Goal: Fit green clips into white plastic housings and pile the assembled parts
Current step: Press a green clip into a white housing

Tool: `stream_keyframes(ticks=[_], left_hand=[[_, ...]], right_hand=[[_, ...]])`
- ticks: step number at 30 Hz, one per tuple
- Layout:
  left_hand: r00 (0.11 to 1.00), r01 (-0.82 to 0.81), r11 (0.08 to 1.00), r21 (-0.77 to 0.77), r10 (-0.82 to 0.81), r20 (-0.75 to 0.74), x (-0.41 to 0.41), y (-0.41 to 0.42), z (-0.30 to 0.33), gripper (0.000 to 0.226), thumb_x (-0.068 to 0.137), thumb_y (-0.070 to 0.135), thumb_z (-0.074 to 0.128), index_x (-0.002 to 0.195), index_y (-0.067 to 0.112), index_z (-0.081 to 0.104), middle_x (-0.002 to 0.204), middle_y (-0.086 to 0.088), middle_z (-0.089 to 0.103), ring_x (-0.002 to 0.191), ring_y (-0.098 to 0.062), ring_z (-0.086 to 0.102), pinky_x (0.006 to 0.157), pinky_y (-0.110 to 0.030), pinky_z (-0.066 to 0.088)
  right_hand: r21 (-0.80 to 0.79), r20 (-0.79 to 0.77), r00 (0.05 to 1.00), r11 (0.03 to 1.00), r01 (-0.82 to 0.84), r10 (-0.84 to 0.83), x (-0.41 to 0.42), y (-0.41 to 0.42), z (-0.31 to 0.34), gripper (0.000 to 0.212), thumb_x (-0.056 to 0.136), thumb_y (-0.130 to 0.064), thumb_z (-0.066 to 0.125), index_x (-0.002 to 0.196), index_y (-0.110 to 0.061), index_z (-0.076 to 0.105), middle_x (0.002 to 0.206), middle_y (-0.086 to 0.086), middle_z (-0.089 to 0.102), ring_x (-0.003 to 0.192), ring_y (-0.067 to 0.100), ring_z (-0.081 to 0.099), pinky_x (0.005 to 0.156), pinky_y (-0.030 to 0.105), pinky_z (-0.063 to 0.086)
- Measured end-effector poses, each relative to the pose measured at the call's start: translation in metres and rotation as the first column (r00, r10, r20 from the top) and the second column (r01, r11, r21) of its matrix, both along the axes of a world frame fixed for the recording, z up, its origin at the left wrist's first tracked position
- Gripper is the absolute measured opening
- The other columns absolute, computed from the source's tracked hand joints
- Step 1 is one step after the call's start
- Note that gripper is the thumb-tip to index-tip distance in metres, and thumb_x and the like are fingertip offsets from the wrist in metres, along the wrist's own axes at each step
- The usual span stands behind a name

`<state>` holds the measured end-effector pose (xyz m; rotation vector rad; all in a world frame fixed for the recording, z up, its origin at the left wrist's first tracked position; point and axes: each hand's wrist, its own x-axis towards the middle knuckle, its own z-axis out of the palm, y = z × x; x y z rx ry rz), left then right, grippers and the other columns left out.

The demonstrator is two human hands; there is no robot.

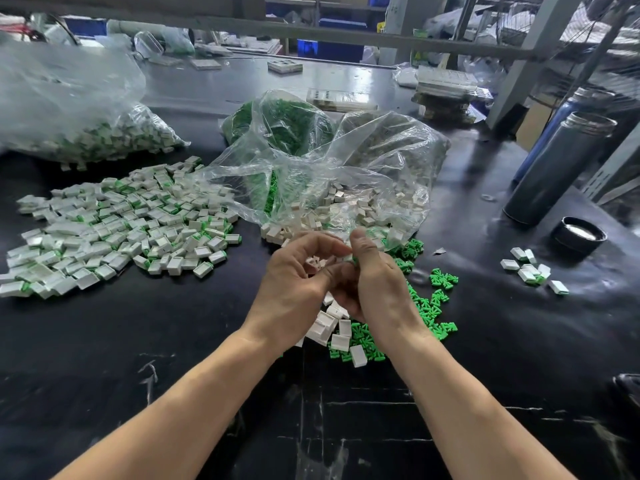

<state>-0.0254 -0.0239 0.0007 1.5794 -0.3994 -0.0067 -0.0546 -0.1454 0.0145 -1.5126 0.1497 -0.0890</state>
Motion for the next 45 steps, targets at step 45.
stream_keyframes(ticks=[45], left_hand=[[0.998,-0.06,0.995,-0.078,0.059,-0.011,-0.007,-0.007,0.0,0.006,0.088,0.013,0.079,0.092,0.017,0.076,0.093,0.003,0.079,0.082,-0.016,0.075,0.073,-0.024,0.06]], right_hand=[[0.029,0.165,0.966,0.98,0.196,-0.198,0.022,0.013,-0.028,0.051,0.094,-0.043,0.035,0.088,-0.023,0.081,0.09,0.014,0.078,0.094,0.034,0.075,0.09,0.055,0.058]])
